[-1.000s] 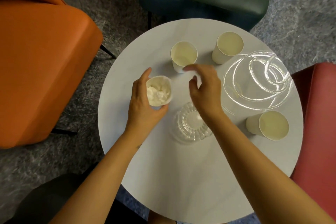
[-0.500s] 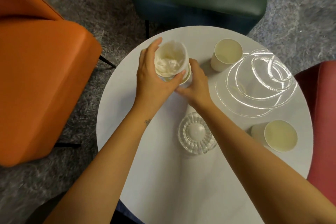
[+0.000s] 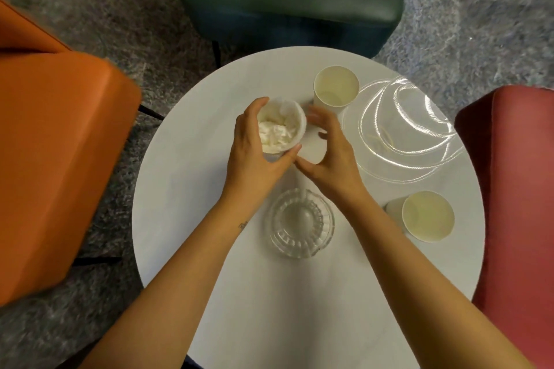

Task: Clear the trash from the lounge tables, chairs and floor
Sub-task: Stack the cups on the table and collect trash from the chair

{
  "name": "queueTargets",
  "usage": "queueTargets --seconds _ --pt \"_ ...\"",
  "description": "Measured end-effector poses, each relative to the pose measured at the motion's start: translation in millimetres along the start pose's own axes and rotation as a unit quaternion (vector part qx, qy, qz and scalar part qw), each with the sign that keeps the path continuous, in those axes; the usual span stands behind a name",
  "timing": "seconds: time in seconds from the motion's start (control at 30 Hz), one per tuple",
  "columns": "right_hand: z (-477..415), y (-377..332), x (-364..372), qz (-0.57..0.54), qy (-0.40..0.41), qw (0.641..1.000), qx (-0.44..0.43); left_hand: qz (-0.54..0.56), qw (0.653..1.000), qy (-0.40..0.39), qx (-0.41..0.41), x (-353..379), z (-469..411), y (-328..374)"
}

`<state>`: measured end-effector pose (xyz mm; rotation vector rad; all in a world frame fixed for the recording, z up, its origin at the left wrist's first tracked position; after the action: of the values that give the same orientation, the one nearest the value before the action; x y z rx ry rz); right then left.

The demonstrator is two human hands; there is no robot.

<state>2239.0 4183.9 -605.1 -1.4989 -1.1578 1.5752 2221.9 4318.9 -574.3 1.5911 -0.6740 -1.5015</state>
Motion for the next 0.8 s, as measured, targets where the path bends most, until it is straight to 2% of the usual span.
queueTargets --seconds 0.1,0.13,0.27,0.47,0.6,0.73,0.8 --pt "-5.7 21.7 -11.8 0.009 0.141 0.981 0.135 0.002 1.0 0.021 0.0 -0.2 1.4 1.0" --pt "-12.9 26.1 -13.3 0.001 0.164 0.971 0.175 0.002 1.0 0.022 0.0 -0.6 2.7 1.7" --pt "-54.3 38.8 -16.2 -0.049 0.153 0.963 0.218 0.0 1.0 0.024 -0.005 -1.3 7.3 3.6" --pt "-65.6 36.6 -19.0 0.03 0.111 0.978 0.174 0.029 0.998 0.063 0.013 -8.6 13.6 16.8" --pt "-27.6 13.1 -15.9 0.057 0.078 0.992 0.08 0.073 0.993 0.082 0.044 -12.0 11.2 36.4" --pt "5.0 -9.6 -12.4 0.024 0.082 0.996 -0.001 0.051 0.998 0.017 0.041 0.2 13.7 43.5" --pt "13.8 -14.9 -9.7 0.001 0.098 0.995 -0.013 0.012 0.999 -0.023 0.037 8.2 17.1 38.7"
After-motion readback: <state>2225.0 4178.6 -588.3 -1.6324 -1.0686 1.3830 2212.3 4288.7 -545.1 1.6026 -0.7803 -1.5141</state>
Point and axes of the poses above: each hand's wrist, its own z-axis away from the middle knuckle, its own x-axis out of the palm, y = z × x, the point moved 1 cm from there along -z, towards the middle knuckle, and after that the axes turned 2 degrees about -x, right-handed, at the moved point
